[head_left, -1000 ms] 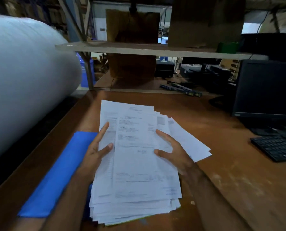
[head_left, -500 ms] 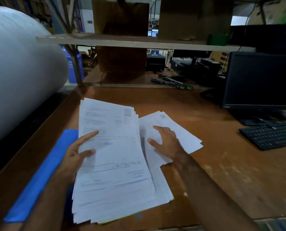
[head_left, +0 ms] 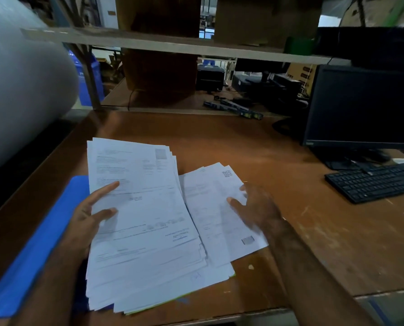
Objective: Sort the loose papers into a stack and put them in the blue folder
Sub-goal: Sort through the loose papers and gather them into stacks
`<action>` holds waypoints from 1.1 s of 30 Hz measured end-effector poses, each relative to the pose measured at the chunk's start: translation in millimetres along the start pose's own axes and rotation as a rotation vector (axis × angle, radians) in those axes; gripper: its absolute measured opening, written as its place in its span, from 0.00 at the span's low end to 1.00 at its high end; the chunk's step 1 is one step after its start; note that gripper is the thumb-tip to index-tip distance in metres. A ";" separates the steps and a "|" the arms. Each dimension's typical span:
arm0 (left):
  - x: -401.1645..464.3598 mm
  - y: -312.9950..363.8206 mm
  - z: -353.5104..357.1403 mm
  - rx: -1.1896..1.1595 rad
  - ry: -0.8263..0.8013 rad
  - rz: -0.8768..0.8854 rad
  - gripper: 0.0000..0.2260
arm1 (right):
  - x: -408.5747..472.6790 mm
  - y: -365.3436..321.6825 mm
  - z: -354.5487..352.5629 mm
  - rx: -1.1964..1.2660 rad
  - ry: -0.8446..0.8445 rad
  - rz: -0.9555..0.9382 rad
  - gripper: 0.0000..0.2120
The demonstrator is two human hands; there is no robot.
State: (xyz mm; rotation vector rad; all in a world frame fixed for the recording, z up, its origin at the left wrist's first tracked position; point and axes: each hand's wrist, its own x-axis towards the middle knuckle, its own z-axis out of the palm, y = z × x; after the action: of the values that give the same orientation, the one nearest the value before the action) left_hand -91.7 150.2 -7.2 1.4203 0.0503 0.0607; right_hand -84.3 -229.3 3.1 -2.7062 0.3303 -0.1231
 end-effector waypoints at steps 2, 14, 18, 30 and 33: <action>-0.6 -0.8 -0.7 0.005 0.000 -0.014 0.24 | 11.5 5.3 -3.0 -0.052 -0.034 0.022 0.35; -3.5 5.9 7.3 0.016 -0.019 -0.043 0.24 | 38.9 43.2 -8.1 0.297 -0.082 0.104 0.20; -3.6 5.7 8.5 0.017 -0.023 -0.056 0.24 | 33.8 40.6 -5.9 0.376 -0.019 0.131 0.23; -3.0 3.5 7.1 0.055 -0.037 -0.053 0.24 | 52.0 36.4 9.5 0.387 0.064 0.191 0.06; -4.4 6.3 8.7 0.057 -0.035 -0.073 0.23 | 51.7 43.1 10.3 0.344 0.151 0.108 0.05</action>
State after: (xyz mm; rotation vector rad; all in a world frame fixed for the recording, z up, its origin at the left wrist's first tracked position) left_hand -95.5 142.3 0.3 1.4750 0.0751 -0.0258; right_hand -42.1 -276.4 -22.0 -2.3393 0.4536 -0.3235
